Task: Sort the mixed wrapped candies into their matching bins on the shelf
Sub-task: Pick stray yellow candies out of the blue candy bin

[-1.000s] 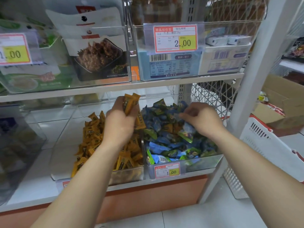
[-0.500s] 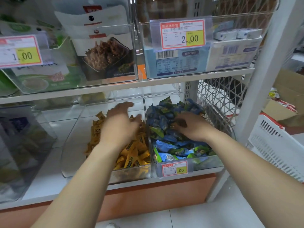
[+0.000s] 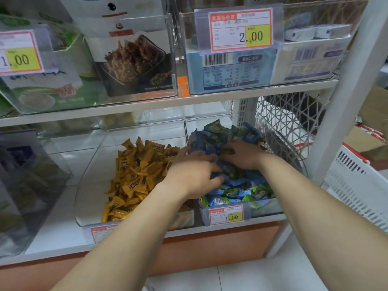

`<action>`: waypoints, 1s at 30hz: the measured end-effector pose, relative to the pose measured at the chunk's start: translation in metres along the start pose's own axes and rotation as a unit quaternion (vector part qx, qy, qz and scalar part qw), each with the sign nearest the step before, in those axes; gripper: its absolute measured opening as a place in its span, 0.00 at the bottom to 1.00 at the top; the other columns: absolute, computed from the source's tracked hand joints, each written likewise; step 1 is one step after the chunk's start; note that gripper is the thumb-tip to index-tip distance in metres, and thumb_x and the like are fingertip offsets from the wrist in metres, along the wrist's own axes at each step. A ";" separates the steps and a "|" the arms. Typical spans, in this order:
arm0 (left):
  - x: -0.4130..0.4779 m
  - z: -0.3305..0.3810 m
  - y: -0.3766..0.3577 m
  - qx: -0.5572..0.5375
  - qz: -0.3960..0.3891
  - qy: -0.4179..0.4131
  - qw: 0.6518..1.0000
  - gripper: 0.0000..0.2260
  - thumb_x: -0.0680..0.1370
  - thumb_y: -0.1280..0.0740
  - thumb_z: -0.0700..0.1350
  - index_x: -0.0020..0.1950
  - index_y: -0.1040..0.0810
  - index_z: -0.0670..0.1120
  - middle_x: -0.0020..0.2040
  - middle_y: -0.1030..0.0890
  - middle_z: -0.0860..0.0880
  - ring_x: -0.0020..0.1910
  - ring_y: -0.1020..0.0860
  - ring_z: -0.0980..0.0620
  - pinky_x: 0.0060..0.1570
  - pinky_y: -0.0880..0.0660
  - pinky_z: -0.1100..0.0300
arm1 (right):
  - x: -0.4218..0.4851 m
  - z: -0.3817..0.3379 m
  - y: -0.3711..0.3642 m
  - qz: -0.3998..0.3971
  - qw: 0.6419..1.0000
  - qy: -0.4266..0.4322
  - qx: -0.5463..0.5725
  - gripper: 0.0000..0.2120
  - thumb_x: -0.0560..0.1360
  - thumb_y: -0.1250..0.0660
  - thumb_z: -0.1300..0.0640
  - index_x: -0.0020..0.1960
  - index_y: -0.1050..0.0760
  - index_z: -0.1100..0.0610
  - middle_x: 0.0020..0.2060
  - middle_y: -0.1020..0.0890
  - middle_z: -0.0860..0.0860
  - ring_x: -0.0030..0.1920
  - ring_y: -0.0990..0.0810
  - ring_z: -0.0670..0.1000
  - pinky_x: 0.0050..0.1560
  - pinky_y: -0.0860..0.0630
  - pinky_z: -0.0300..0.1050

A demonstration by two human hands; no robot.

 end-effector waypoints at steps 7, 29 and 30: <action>-0.006 0.002 0.004 -0.015 0.011 -0.011 1.000 0.17 0.80 0.45 0.64 0.59 0.19 0.63 0.60 0.20 0.59 0.64 0.28 0.51 0.73 0.47 0.46 | 0.004 -0.002 -0.008 -0.020 0.999 0.008 0.041 0.22 0.75 0.33 0.37 0.65 0.24 0.44 0.67 0.24 0.49 0.62 0.24 0.52 0.57 0.26 0.47; -0.014 0.006 0.000 -0.052 0.074 0.004 0.996 0.17 0.79 0.44 0.65 0.56 0.18 0.64 0.57 0.19 0.59 0.60 0.27 0.51 0.71 0.43 0.44 | 0.002 -0.008 -0.017 -0.068 0.997 -0.004 0.029 0.23 0.78 0.41 0.36 0.69 0.26 0.42 0.70 0.25 0.47 0.66 0.26 0.52 0.59 0.28 0.47; -0.014 0.007 0.000 -0.053 0.074 0.005 0.996 0.17 0.79 0.44 0.65 0.56 0.18 0.64 0.57 0.19 0.59 0.60 0.27 0.51 0.71 0.43 0.44 | 0.000 -0.008 -0.018 -0.061 0.998 -0.002 0.033 0.23 0.79 0.41 0.35 0.69 0.25 0.42 0.69 0.24 0.47 0.65 0.25 0.53 0.61 0.28 0.47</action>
Point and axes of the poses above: each hand's wrist, its own x-axis towards the middle knuckle, its own y-axis out of the back of the hand, z = x × y, the point moved 2 cm from there along x, towards the middle knuckle
